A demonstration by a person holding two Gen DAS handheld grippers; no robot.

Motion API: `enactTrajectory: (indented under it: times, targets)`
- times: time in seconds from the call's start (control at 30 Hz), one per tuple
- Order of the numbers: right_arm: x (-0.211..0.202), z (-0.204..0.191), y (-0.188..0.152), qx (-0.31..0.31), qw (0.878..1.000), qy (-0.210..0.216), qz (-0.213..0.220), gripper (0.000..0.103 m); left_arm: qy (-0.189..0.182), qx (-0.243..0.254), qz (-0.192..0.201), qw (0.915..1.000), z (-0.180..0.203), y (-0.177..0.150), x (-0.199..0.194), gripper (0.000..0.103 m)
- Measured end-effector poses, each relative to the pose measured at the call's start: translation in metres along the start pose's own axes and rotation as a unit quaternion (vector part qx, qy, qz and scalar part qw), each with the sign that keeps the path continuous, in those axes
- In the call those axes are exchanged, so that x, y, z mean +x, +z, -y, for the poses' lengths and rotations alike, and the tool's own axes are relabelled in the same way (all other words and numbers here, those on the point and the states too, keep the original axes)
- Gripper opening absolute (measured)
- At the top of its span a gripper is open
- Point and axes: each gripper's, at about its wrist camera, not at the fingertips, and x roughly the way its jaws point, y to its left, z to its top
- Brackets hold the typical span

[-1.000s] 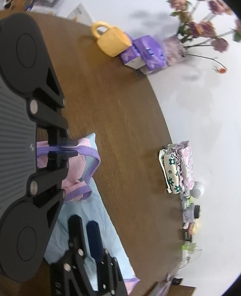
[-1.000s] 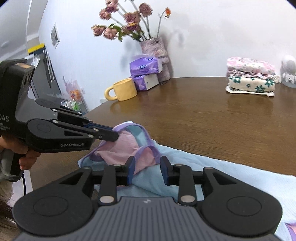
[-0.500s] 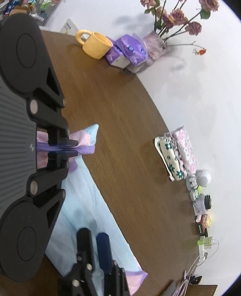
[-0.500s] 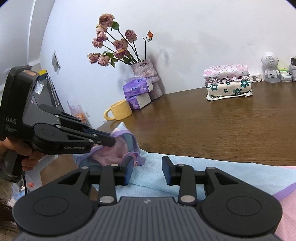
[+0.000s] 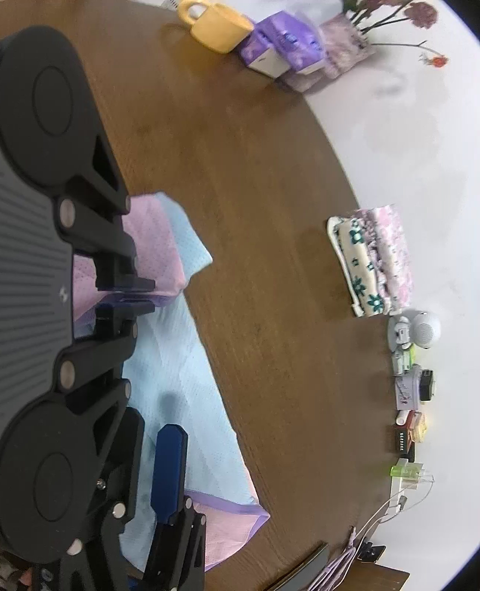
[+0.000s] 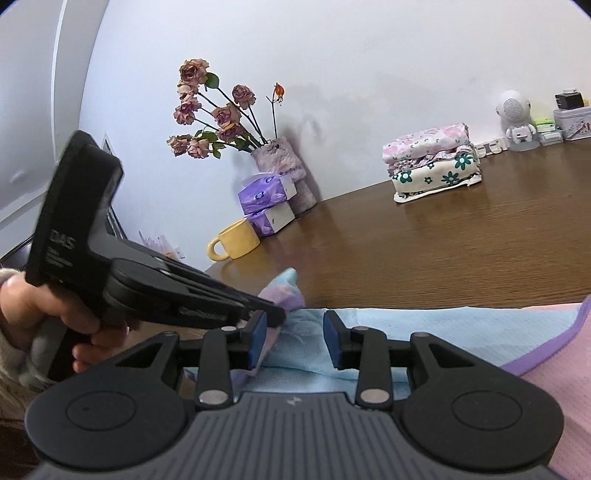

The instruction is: Fold clothes

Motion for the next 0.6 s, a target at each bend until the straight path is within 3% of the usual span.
enactTrajectory:
  times: [0.1, 0.13, 0.2, 0.33, 0.43, 0.6]
  targets:
    - [0.001, 0.001, -0.001, 0.002, 1.000, -0.008, -0.003, 0.034, -0.021, -0.006, 0.003, 0.9997, 0.002, -0.003, 0.001, 0.013]
    - [0.001, 0.001, -0.001, 0.003, 1.000, -0.011, -0.004, 0.034, -0.029, -0.010, 0.006, 0.9995, 0.002, -0.005, 0.000, 0.019]
    - [0.001, 0.002, -0.001, 0.008, 1.000, -0.019, -0.006, 0.034, -0.054, -0.018, 0.022, 0.9981, 0.001, -0.009, -0.010, 0.031]
    - [0.001, 0.006, 0.000, 0.021, 0.999, -0.035, -0.009, 0.034, -0.086, -0.025, 0.067, 0.9937, -0.006, -0.025, -0.042, 0.038]
    - [0.003, 0.003, 0.000, 0.028, 0.999, -0.043, -0.015, 0.036, -0.081, -0.034, 0.096, 0.9915, -0.022, -0.044, -0.061, 0.043]
    - [0.020, -0.008, 0.002, 0.031, 0.998, -0.047, -0.036, 0.039, -0.074, -0.049, 0.093, 0.9917, -0.052, -0.079, -0.061, 0.043]
